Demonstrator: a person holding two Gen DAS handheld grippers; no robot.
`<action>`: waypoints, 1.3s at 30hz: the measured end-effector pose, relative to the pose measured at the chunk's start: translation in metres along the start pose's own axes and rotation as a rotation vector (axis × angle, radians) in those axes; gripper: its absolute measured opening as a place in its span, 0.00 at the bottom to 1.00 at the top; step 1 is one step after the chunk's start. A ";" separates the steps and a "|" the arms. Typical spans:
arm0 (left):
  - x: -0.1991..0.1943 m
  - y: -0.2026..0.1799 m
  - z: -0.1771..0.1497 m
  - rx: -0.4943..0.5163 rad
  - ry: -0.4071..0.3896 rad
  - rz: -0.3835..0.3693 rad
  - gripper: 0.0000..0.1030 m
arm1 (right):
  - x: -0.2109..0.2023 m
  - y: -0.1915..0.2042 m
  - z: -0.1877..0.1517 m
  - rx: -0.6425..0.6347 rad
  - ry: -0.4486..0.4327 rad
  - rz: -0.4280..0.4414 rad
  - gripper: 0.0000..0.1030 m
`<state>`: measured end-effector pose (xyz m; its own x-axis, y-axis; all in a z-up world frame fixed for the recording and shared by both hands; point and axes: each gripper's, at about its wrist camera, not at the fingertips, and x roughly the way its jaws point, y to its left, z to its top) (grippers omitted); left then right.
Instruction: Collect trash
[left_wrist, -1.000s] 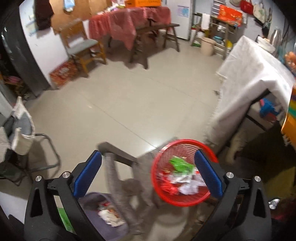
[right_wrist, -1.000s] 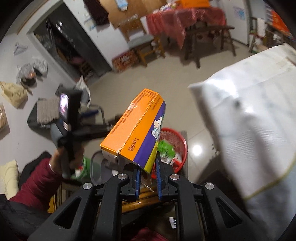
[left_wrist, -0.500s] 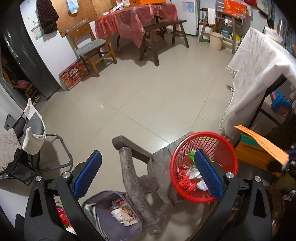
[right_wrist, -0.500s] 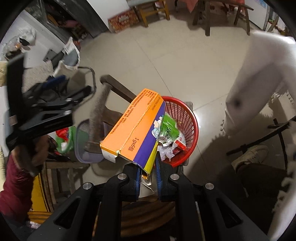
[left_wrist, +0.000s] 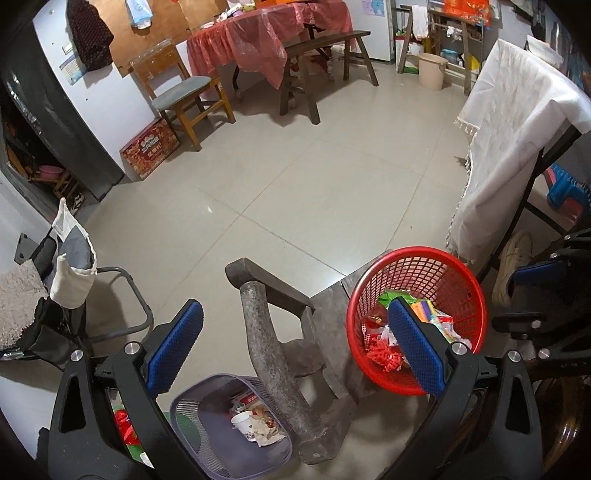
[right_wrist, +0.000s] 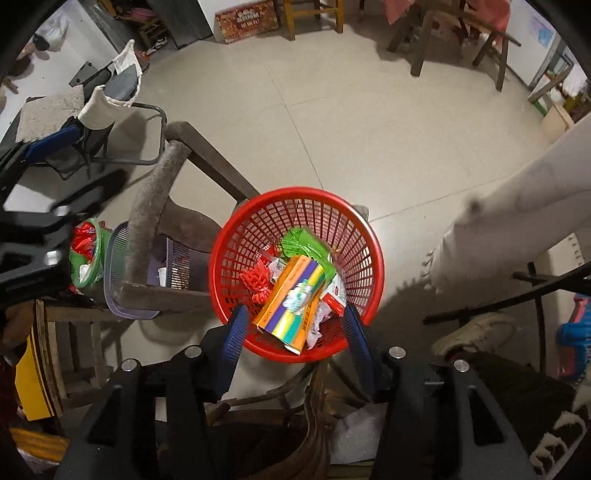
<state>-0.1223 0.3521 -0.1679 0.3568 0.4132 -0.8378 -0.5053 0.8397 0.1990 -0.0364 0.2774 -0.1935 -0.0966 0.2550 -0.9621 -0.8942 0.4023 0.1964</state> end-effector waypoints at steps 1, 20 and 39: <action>-0.001 -0.002 0.000 0.003 -0.002 0.000 0.94 | -0.007 0.003 -0.001 -0.011 -0.020 -0.007 0.51; -0.082 -0.040 -0.002 0.043 -0.087 0.004 0.94 | -0.177 -0.043 -0.051 0.154 -0.415 -0.001 0.77; -0.073 -0.058 -0.029 -0.010 0.014 -0.111 0.94 | -0.144 -0.034 -0.081 0.188 -0.308 -0.035 0.84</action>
<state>-0.1420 0.2634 -0.1331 0.4001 0.3129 -0.8614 -0.4709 0.8765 0.0997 -0.0277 0.1561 -0.0766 0.0945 0.4801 -0.8721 -0.7961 0.5624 0.2234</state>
